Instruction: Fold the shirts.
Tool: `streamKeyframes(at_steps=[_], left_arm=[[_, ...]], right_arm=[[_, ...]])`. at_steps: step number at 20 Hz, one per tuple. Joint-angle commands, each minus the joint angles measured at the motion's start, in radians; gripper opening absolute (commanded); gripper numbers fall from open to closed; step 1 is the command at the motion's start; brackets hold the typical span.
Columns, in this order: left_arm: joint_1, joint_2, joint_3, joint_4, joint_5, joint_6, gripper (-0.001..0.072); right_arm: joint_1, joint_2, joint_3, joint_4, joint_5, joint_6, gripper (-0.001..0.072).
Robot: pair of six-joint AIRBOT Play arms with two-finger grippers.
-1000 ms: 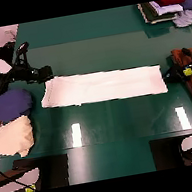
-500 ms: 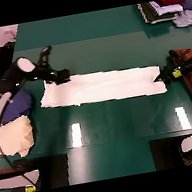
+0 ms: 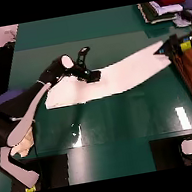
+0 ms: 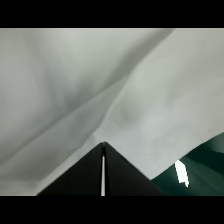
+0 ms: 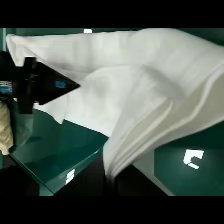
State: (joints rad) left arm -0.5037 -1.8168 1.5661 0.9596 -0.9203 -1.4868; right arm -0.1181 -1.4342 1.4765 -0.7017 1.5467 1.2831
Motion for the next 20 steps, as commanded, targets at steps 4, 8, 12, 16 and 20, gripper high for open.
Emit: streamKeyframes(at_steps=[4,8,12,16,20], left_arm=[[-0.044,-0.061,0.040,-0.049,0.049,-0.002,0.0029],[-0.044,-0.061,0.040,-0.088,0.074,0.002,0.0029],[-0.043,-0.061,0.040,-0.073,0.066,0.003,0.0029],[0.019,-0.032,0.040,-0.042,0.008,0.003,0.0028],[0.176,0.115,0.040,0.135,-0.066,0.026,0.0028]], right_arm=[[0.190,0.029,0.243,0.011,-0.034,0.134,0.0016],[0.294,-0.003,0.330,0.011,-0.069,0.157,0.0017],[0.395,-0.101,0.447,0.011,-0.070,0.157,0.0017],[0.472,-0.199,0.558,0.012,-0.071,0.157,0.0017],[0.571,-0.264,0.568,0.030,-0.144,0.138,0.0017]])
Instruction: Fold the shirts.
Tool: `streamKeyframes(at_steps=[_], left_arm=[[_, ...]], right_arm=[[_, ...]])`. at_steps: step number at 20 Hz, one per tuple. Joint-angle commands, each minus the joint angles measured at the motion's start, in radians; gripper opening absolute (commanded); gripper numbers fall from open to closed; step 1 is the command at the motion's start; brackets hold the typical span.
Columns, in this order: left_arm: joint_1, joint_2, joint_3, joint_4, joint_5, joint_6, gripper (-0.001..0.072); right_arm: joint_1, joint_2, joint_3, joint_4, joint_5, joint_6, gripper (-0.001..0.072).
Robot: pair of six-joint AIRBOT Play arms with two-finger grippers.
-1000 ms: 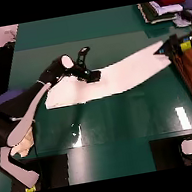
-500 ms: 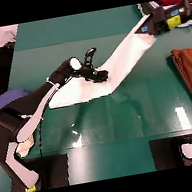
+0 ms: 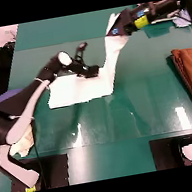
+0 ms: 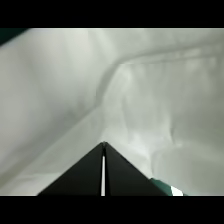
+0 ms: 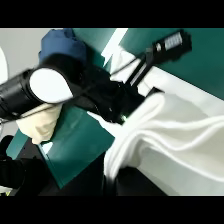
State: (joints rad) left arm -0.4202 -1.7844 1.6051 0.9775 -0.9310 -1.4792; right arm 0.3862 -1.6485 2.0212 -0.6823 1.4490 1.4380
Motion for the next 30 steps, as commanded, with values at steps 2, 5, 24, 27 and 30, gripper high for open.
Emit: streamKeyframes(at_steps=[2,5,24,27,30], left_arm=[[0.199,0.177,0.001,0.183,-0.097,0.024,0.0029],[0.352,0.309,0.001,0.205,-0.136,0.077,0.0029],[0.529,0.458,0.000,0.171,-0.266,0.090,0.0029],[0.529,0.458,0.000,0.170,-0.266,0.100,0.0030],[0.529,0.458,0.000,0.166,-0.264,0.100,0.0030]], right_arm=[[0.136,-0.086,0.023,0.011,-0.101,-0.056,0.0017],[0.263,-0.168,0.024,0.083,-0.242,-0.154,0.0017],[0.082,-0.200,-0.312,-0.006,-0.019,-0.231,0.0450],[-0.053,-0.114,-0.560,0.011,-0.124,-0.198,0.0450],[-0.113,-0.090,-0.700,0.050,-0.239,-0.182,0.0478]])
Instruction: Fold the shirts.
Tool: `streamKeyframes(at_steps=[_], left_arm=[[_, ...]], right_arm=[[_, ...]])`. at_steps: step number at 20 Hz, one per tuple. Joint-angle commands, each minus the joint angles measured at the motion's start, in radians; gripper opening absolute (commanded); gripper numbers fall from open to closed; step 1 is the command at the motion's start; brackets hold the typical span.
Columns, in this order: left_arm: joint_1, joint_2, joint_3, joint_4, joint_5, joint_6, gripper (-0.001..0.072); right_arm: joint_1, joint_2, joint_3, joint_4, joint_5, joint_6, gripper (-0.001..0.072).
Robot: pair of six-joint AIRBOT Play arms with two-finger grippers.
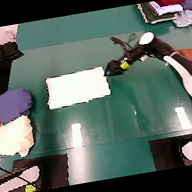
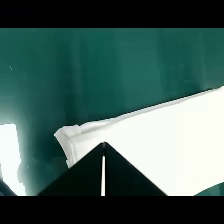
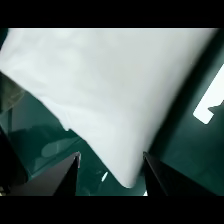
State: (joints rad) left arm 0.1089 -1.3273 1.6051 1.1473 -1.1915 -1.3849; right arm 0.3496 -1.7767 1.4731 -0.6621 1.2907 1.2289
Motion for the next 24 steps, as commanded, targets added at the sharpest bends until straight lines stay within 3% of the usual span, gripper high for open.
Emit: streamKeyframes(at_steps=[1,2,4,8,13,15,16,17,18,24], left_arm=[[-0.003,0.001,0.000,-0.003,0.001,0.005,0.0030],[-0.003,0.001,0.000,-0.006,0.004,0.005,0.0029],[-0.003,0.001,0.000,-0.011,0.007,0.005,0.0029],[-0.002,0.000,0.000,-0.012,0.006,0.005,0.0030],[-0.002,0.000,0.000,-0.013,-0.013,0.005,0.0029],[-0.003,0.000,0.000,-0.027,-0.017,0.005,0.0030],[-0.003,0.000,0.000,-0.041,-0.017,0.005,0.0029],[-0.003,0.000,0.000,-0.056,-0.019,0.005,0.0029],[-0.003,0.000,0.000,-0.072,-0.023,0.005,0.0029],[-0.121,0.000,0.000,-0.088,-0.024,0.005,0.0029]], right_arm=[[-0.076,0.037,-0.179,0.064,-0.117,0.026,0.0621],[-0.070,0.037,-0.203,0.097,-0.157,0.020,0.0668],[-0.039,0.037,-0.223,0.120,-0.225,0.008,0.0666],[0.056,-0.037,-0.146,0.122,-0.240,0.011,0.0576],[0.180,-0.184,0.038,0.150,-0.156,0.028,0.0552],[0.206,-0.214,0.091,0.174,-0.164,0.027,0.0317],[0.214,-0.222,0.113,0.172,-0.165,0.026,0.0278],[0.214,-0.223,0.130,0.171,-0.166,0.016,0.0125],[0.214,-0.222,0.147,0.171,-0.160,0.000,0.0017],[0.036,-0.150,0.230,0.158,-0.016,0.013,0.0016]])
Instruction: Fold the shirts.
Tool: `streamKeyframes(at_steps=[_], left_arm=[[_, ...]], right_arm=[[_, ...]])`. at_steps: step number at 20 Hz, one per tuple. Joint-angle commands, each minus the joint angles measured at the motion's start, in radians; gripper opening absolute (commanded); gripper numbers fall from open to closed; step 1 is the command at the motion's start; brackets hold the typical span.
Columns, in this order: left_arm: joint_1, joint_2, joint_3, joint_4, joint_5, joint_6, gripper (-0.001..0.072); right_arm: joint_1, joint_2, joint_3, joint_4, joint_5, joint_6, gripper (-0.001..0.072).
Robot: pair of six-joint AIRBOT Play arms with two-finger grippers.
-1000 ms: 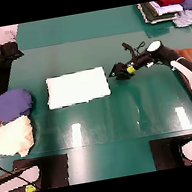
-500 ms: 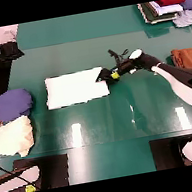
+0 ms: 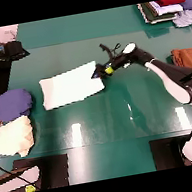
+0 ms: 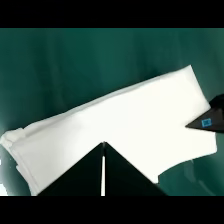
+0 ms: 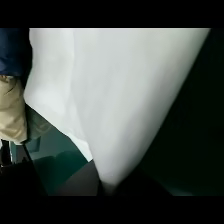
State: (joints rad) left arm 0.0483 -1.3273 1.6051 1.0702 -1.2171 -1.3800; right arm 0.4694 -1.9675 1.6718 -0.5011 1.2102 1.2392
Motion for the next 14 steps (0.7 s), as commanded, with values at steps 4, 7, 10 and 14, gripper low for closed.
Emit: streamKeyframes(at_steps=[4,7,10,14], left_arm=[[-0.208,0.000,0.000,-0.011,0.063,0.000,0.0029],[-0.287,-0.001,0.000,-0.011,0.132,0.000,0.0029],[-0.346,-0.002,0.000,-0.011,0.223,0.000,0.0029],[-0.398,-0.002,0.000,-0.011,0.328,0.000,0.0030]], right_arm=[[-0.320,0.203,0.031,-0.185,0.078,0.060,0.0016],[-0.530,0.311,0.031,-0.309,0.101,0.078,0.0016],[-0.733,0.370,0.031,-0.346,0.096,0.085,0.0016],[-0.949,0.375,0.031,-0.330,0.038,0.084,0.0016]])
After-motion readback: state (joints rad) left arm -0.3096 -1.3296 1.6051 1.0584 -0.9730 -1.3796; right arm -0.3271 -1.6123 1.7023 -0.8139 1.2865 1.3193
